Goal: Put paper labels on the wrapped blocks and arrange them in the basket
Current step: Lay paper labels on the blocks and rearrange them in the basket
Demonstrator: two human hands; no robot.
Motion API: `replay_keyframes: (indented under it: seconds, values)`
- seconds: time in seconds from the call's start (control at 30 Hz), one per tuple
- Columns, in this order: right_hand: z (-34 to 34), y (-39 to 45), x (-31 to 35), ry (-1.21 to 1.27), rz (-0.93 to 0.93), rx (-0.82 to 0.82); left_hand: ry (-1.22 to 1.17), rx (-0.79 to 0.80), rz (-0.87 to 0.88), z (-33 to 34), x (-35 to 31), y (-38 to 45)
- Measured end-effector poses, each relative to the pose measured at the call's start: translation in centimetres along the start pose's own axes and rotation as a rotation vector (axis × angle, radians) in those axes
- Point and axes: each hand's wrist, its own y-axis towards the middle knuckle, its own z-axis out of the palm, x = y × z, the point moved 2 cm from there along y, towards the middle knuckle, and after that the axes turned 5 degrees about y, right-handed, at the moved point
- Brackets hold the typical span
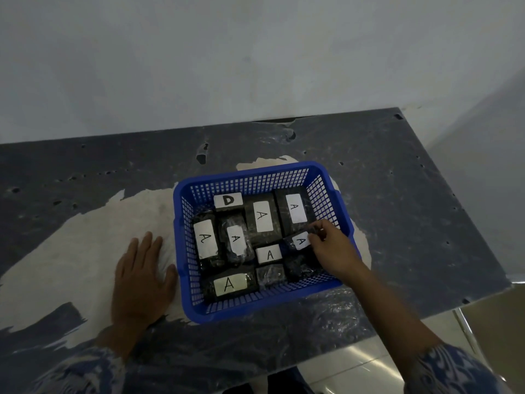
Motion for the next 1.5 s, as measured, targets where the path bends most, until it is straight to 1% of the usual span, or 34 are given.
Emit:
replay_keyframes:
  seconds: [0.17, 0.3, 0.5, 0.63, 0.73, 0.8, 0.87, 0.93, 1.1, 1.2, 1.27, 1.37, 1.4, 1.5]
  values:
    - [0.5, 0.6, -0.2, -0.104, 0.050, -0.050, 0.002, 0.005, -0.005, 0.2, 0.1, 0.0]
    - [1.1, 0.9, 0.1, -0.291, 0.048, -0.073, -0.007, 0.003, -0.004, 0.2, 0.2, 0.1]
    - [1.5, 0.2, -0.3, -0.305, -0.049, -0.224, -0.009, -0.003, 0.000, 0.3, 0.2, 0.1]
    - [1.5, 0.1, -0.7, -0.275, -0.075, -0.256, -0.003, -0.013, 0.005, 0.4, 0.4, 0.1]
    - [1.7, 0.2, -0.7, -0.349, -0.066, -0.269, 0.000, -0.018, 0.006, 0.6, 0.4, 0.1]
    - [2.2, 0.3, -0.7, -0.448, -0.073, -0.261, 0.007, -0.014, 0.002, 0.6, 0.4, 0.1]
    - [2.7, 0.3, -0.6, -0.565, -0.074, -0.228, 0.001, -0.011, 0.003, 0.6, 0.4, 0.1]
    - [2.7, 0.3, -0.5, -0.619, -0.062, -0.192, -0.003, -0.017, 0.006, 0.6, 0.4, 0.1]
    - [0.6, 0.5, 0.3, -0.601, -0.070, -0.110, -0.016, -0.024, 0.002, 0.6, 0.5, 0.0]
    - [-1.6, 0.2, 1.5, -0.633, -0.170, -0.070, -0.021, -0.024, 0.002, 0.7, 0.6, 0.0]
    - [-2.5, 0.0, 2.0, -0.700, -0.262, 0.051, -0.022, -0.029, 0.007, 0.8, 0.6, 0.1]
    - [-2.1, -0.3, 2.0, -0.789, -0.329, 0.358, -0.022, -0.031, 0.007, 0.8, 0.6, 0.1]
    - [-1.7, -0.5, 1.9, -0.813, -0.346, 0.428, -0.021, -0.033, 0.008, 0.8, 0.6, 0.1]
    - [-0.7, -0.6, 1.4, -0.890, -0.391, 0.531, -0.016, -0.037, 0.008, 0.7, 0.5, 0.1]
